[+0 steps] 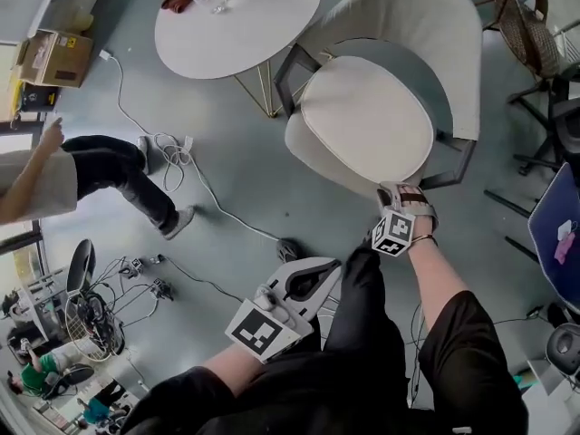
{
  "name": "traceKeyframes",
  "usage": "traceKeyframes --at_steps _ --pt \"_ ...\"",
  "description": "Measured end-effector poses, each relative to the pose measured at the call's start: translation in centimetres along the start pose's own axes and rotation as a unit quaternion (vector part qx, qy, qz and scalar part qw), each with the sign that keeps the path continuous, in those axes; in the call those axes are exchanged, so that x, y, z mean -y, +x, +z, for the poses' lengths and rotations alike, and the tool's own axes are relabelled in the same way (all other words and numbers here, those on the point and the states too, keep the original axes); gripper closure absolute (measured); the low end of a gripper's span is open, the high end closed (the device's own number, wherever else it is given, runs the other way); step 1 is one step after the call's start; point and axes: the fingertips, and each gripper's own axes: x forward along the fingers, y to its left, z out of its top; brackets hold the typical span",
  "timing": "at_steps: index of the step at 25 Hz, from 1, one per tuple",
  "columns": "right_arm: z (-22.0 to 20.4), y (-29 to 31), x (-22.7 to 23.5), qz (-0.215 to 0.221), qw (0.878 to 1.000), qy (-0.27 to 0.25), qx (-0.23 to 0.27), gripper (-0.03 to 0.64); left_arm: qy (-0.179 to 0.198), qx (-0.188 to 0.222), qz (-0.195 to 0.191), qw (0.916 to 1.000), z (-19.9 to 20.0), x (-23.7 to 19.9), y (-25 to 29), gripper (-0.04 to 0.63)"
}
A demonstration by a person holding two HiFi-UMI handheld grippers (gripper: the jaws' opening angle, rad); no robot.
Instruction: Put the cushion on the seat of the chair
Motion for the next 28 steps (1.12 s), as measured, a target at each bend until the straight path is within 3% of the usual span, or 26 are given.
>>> traceKeyframes --at_steps 7,19,24,28 --pt "2.9 -10.7 -0.3 0.015 0.998 0.042 0.037 0.540 0.049 0.019 0.017 0.9985 4.5 3.0 -1.1 0.580" --pt "6.6 -29.7 7.9 -0.037 0.987 0.084 0.134 0.541 0.097 0.090 0.051 0.9899 14.3 9.2 -3.2 0.580" --pt "11.1 -36.2 10.1 -0.045 0.972 0.125 0.192 0.549 0.115 0.109 0.043 0.9864 17.1 9.9 -5.1 0.580" --pt "14.9 -41.1 11.9 -0.046 0.951 0.168 0.256 0.563 0.121 0.122 0.030 0.9847 18.9 9.7 -6.0 0.580"
